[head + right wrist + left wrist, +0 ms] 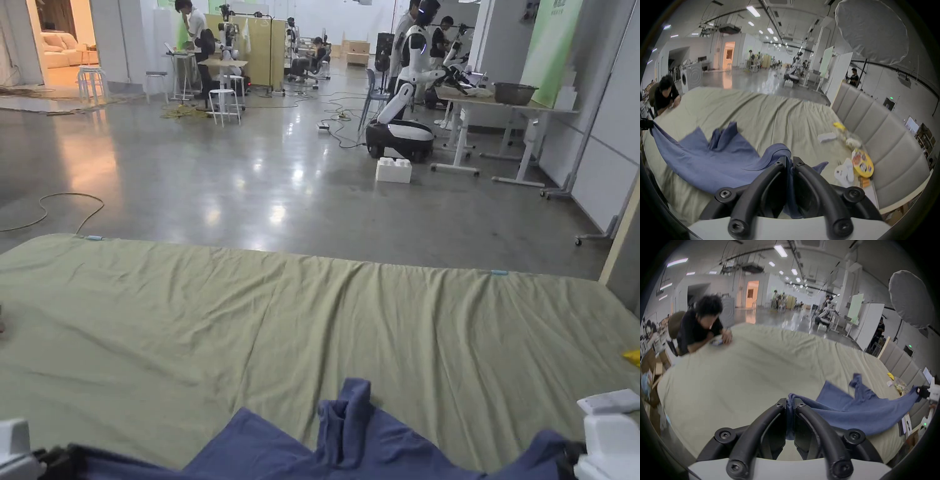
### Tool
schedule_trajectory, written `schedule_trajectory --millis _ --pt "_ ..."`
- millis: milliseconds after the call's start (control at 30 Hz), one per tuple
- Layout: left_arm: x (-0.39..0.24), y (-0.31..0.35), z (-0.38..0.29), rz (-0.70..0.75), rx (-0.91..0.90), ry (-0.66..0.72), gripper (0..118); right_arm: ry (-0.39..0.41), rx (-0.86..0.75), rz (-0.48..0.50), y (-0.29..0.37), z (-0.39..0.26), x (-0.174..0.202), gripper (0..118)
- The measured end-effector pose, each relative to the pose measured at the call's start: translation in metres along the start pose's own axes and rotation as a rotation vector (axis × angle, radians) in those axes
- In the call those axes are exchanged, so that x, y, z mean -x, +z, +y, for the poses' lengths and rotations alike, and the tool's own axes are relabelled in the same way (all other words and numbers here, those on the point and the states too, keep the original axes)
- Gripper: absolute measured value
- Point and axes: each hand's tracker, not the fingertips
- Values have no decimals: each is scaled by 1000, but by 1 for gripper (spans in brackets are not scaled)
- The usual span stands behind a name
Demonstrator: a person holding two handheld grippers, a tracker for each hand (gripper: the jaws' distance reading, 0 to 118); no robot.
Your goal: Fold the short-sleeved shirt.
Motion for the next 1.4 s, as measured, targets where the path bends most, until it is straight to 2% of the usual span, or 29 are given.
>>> schedule_trajectory --millis 100,300,433,500,533,567,600,633,667,733,867,933,1033,1100,1167,1233,1267,1300,1367,1400 --pt "2 -1 -33 26 69 13 8 21 68 1 0 -40 12 7" --pt "11 -17 -68 95 151 -49 8 -36 175 9 -15 -96 16 7" --pt "9 -19 -72 107 175 -77 8 -34 196 14 -21 -112 22 9" --pt "9 -16 -74 113 174 -96 12 -40 194 16 -18 -112 26 22" --pt "7 -16 -72 124 172 -106 16 -39 185 15 -15 -110 28 38" --pt "6 -14 -71 142 168 -117 27 -39 172 13 -13 -109 30 65" --pt "4 -12 -70 160 167 -133 37 -41 153 18 -10 -105 32 79" --pt "3 -11 -68 177 161 -148 45 -43 122 25 -5 -101 35 85" --pt "0 -10 -65 186 144 -159 54 -47 82 27 -1 -95 39 85" --pt "-4 -5 -59 198 116 -167 62 -54 21 37 7 -81 48 85" --pt "-28 7 -43 155 27 -179 62 -110 -121 78 23 -52 70 85" --pt "-44 14 -36 104 -43 -191 61 -130 -196 106 30 -38 83 85" --pt "-75 25 -28 59 -166 -227 60 -151 -322 99 41 -19 104 84" --pt "-94 34 -24 41 -240 -233 55 -157 -393 88 47 -8 117 77" --pt "-116 41 -20 -5 -317 -236 53 -149 -471 68 55 2 127 76" --pt "-133 50 -18 -15 -386 -261 40 -151 -545 41 61 10 135 63" --pt "-143 52 -15 -18 -421 -276 27 -132 -601 22 67 14 137 51" --pt "-149 55 -14 -12 -440 -288 18 -177 -584 46 66 13 138 41" --pt "-157 61 -14 -7 -507 -288 13 -181 -606 23 70 18 140 13" --pt "-162 60 -14 -23 -521 -287 7 -192 -623 27 71 18 140 7"
